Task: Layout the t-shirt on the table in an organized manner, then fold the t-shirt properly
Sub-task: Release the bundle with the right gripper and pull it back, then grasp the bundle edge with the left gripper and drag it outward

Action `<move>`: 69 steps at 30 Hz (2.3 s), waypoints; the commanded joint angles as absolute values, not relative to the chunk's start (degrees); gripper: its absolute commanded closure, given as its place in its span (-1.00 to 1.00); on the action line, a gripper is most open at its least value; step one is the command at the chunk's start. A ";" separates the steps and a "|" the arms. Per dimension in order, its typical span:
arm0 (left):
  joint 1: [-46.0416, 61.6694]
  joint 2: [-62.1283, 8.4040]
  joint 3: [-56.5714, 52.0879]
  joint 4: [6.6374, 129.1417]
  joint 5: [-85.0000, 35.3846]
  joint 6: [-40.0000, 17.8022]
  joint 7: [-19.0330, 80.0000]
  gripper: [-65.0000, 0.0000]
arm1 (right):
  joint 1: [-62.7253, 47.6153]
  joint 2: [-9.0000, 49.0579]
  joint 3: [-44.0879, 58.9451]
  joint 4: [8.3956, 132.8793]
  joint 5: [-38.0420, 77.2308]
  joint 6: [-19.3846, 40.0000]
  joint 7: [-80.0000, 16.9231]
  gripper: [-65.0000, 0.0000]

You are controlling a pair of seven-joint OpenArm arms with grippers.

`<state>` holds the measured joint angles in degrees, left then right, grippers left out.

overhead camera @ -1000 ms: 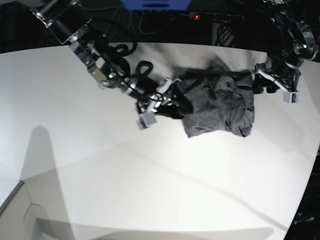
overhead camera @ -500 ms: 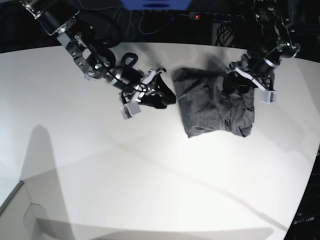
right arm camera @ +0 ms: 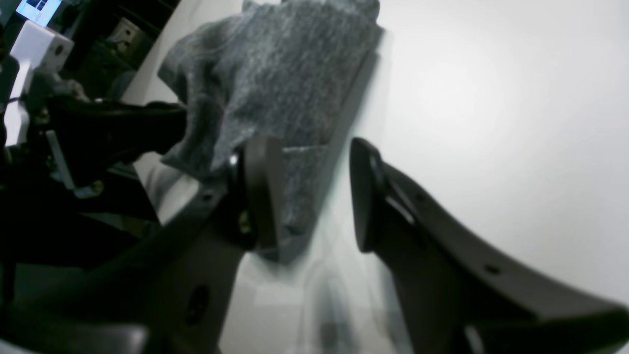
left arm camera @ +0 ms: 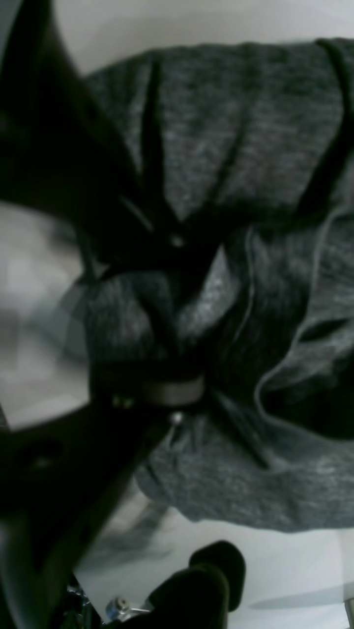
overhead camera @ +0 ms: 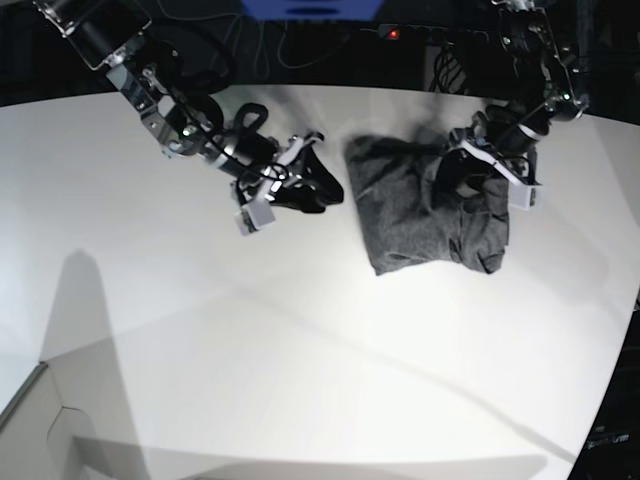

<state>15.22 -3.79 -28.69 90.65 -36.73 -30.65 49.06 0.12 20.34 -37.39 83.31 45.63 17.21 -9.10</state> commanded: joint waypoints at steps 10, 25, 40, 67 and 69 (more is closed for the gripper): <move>18.68 -1.89 -34.95 100.53 -38.37 -30.99 48.66 1.00 | 0.84 20.62 -37.14 84.26 46.46 17.89 -7.60 0.37; 24.31 5.76 -47.69 102.90 -38.29 -30.99 48.66 1.00 | 0.04 20.18 -37.41 84.44 46.46 17.89 -7.60 0.37; 21.23 2.07 -51.21 92.97 -38.64 -30.99 48.66 0.46 | -1.89 20.44 -37.49 85.67 46.46 17.89 -9.19 0.37; 15.87 -4.53 -50.86 87.69 -44.97 -30.99 48.66 0.00 | -3.21 22.20 -37.14 91.12 46.29 17.89 -15.96 0.37; 15.78 -4.53 -50.95 87.69 -44.97 -30.99 48.66 0.01 | -3.21 22.55 -37.14 91.12 46.29 17.89 -15.96 0.37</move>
